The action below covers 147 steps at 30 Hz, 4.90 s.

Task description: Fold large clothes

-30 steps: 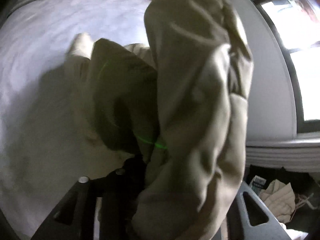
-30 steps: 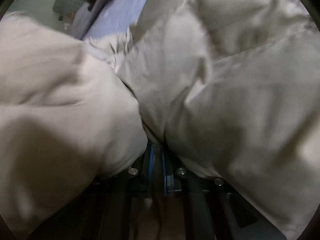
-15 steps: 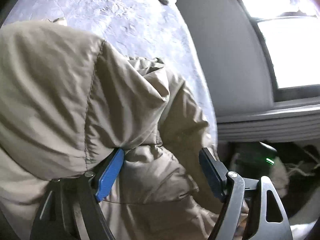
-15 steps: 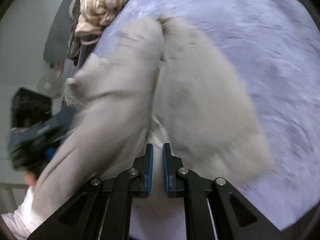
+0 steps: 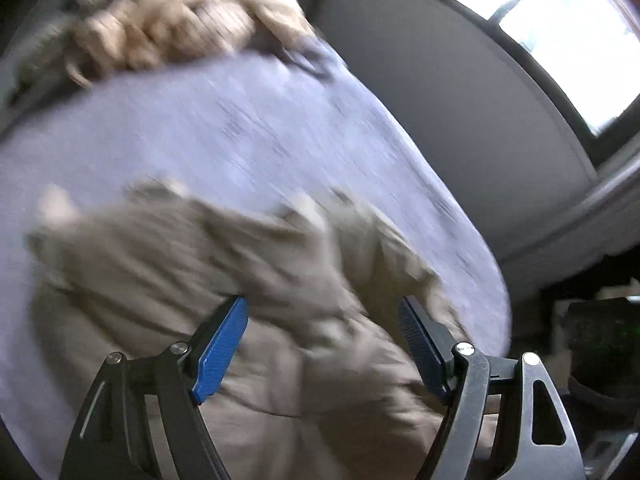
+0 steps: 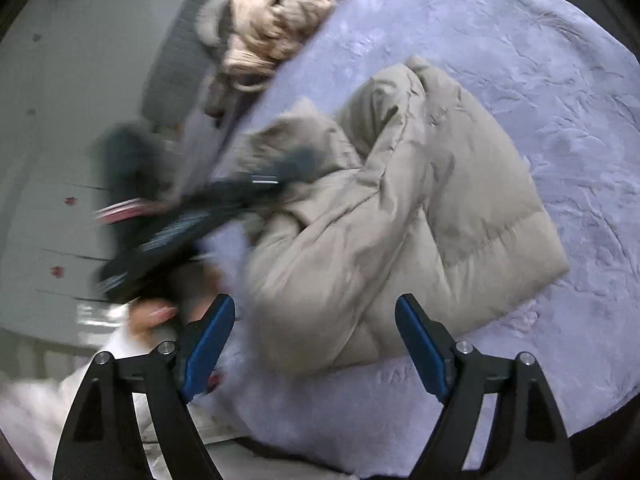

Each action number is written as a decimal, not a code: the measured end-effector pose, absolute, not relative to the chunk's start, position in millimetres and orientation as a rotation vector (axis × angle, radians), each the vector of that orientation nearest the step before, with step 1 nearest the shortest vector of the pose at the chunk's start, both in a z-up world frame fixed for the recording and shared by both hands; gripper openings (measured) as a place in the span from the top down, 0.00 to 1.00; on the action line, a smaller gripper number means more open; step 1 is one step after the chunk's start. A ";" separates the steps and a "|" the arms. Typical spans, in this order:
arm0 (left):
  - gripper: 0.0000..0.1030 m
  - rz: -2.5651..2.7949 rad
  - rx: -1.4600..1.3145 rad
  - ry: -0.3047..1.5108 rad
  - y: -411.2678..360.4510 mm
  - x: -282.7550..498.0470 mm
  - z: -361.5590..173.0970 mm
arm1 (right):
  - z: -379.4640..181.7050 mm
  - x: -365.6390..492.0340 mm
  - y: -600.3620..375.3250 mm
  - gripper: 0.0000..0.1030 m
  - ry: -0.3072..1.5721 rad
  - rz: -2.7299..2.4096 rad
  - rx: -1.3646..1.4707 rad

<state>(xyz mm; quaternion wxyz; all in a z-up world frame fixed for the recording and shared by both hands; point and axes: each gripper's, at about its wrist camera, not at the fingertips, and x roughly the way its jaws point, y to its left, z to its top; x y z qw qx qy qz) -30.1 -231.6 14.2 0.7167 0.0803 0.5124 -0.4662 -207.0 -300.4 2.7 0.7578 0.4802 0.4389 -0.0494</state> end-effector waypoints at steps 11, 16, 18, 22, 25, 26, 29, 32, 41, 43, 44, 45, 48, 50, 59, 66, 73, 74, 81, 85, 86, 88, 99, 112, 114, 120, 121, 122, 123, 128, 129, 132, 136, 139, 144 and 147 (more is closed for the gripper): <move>0.24 -0.781 0.238 1.062 -233.6 12.3 -52.3 | 2.0 -180.2 -301.7 0.88 1.084 -0.367 0.598; 0.24 -0.851 0.301 1.049 -292.3 -9.5 -64.4 | -17.5 -220.2 -330.0 0.88 1.112 -0.486 0.604; 0.24 -0.867 0.308 1.063 -307.7 -14.6 -65.8 | -31.5 -231.4 -346.7 0.88 1.114 -0.517 0.650; 0.24 -0.858 0.319 1.080 -321.4 -19.1 -71.5 | -58.8 -235.4 -364.6 0.85 1.131 -0.523 0.674; 0.24 -0.852 0.337 1.079 -320.2 -20.2 -74.6 | -60.3 -237.3 -373.5 0.83 1.166 -0.478 0.744; 0.24 -0.851 0.334 1.082 -318.5 -19.9 -74.8 | -54.2 -239.9 -378.2 0.81 1.159 -0.464 0.779; 0.24 -0.848 0.321 1.092 -315.8 -16.7 -76.3 | -26.3 -251.2 -389.5 0.69 1.102 -0.466 0.800; 0.24 -0.840 0.329 1.091 -315.0 -17.3 -75.3 | 5.3 -254.1 -399.7 0.37 1.011 -0.444 0.775; 0.24 -0.746 0.322 1.107 -274.2 -21.4 -37.0 | -30.0 -187.8 -404.5 0.37 1.148 -0.316 0.762; 0.24 -0.715 0.312 1.117 -254.5 -25.3 -27.6 | -37.0 -187.0 -400.9 0.37 1.170 -0.287 0.775; 0.24 -0.696 0.308 1.128 -244.0 -27.7 -24.3 | -38.3 -188.4 -400.9 0.37 1.171 -0.274 0.785; 0.20 -0.678 0.302 1.137 -234.8 -30.3 -22.3 | -38.3 -189.3 -400.7 0.37 1.168 -0.257 0.798; 0.00 -0.596 0.264 1.165 -195.9 -43.3 -16.8 | -35.5 -190.9 -399.5 0.37 1.158 -0.172 0.833; 0.00 -0.575 0.237 1.203 -175.5 -50.5 -14.8 | -35.6 -193.4 -394.9 0.37 1.168 -0.114 0.835; 0.00 -0.474 0.147 1.329 -115.9 -80.1 -29.2 | -62.9 -205.5 -368.9 0.51 1.372 -0.140 0.655; 0.00 -0.511 0.146 1.336 -86.1 -93.9 -34.9 | -66.8 -234.7 -364.9 0.51 1.358 -0.267 0.688; 0.00 -0.543 0.133 1.311 -68.1 -101.5 -28.3 | -31.3 -241.9 -332.6 0.43 1.314 -0.380 0.541; 0.00 -0.551 0.136 1.307 -66.2 -102.3 -27.5 | -26.4 -243.7 -325.0 0.41 1.309 -0.395 0.529; 0.00 -0.554 0.126 1.303 -46.4 -101.1 -24.6 | -7.4 -247.4 -308.9 0.30 1.275 -0.464 0.493; 0.00 -0.553 0.106 1.324 -45.4 -94.5 -30.1 | 1.7 -247.8 -309.7 0.27 1.270 -0.463 0.499; 0.00 -0.556 0.099 1.331 -47.7 -92.1 -32.3 | 4.6 -246.3 -312.5 0.26 1.267 -0.458 0.504; 0.00 -0.554 0.084 1.343 -52.9 -87.4 -35.4 | 10.8 -245.6 -318.7 0.20 1.243 -0.432 0.525; 0.00 -0.522 -0.001 1.405 -105.9 -52.5 -51.2 | -12.9 -207.0 -416.8 0.17 1.197 -0.281 0.789; 0.00 -0.520 -0.037 1.435 -126.4 -36.6 -59.0 | -83.4 -191.8 -471.4 0.16 1.190 -0.175 1.078; 0.00 -0.521 -0.038 1.441 -126.4 -34.6 -59.3 | -91.1 -190.1 -473.6 0.15 1.178 -0.152 1.127; 0.00 -0.527 -0.036 1.451 -131.4 -32.1 -60.5 | -110.6 -184.3 -476.7 0.14 1.159 -0.117 1.235; 0.00 -0.528 -0.035 1.451 -132.9 -31.3 -60.7 | -112.6 -183.3 -476.6 0.06 1.157 -0.108 1.246; 0.00 -0.529 -0.034 1.453 -134.0 -30.7 -61.1 | -114.7 -182.4 -476.5 0.00 1.153 -0.096 1.258; 0.00 -0.529 -0.034 1.454 -135.2 -30.6 -61.4 | -114.9 -182.9 -476.4 0.00 1.144 -0.087 1.268; 0.00 -0.536 -0.034 1.460 -138.4 -30.6 -63.8 | -114.6 -179.8 -473.7 0.00 1.094 -0.026 1.321; 0.00 -0.538 -0.034 1.460 -139.1 -30.8 -64.1 | -111.9 -178.3 -472.7 0.00 1.093 -0.010 1.311; 0.00 -0.552 -0.038 1.458 -141.2 -30.0 -63.9 | -101.4 -170.5 -469.5 0.00 1.106 0.029 1.255; 0.00 -0.605 -0.114 1.432 -135.6 -22.6 -57.2 | -80.9 -156.3 -459.1 0.00 1.164 0.073 1.093; 0.00 -0.641 -0.176 1.417 -130.3 -10.4 -58.0 | -69.1 -143.7 -443.6 0.00 1.242 0.113 0.929; 0.00 -0.744 -0.244 1.498 -135.0 6.5 -89.9 | -76.2 -125.7 -434.5 0.00 1.321 0.136 0.847; 0.00 -0.812 -0.322 1.539 -134.8 13.4 -107.1 | -87.6 -118.7 -439.9 0.00 1.350 0.130 0.850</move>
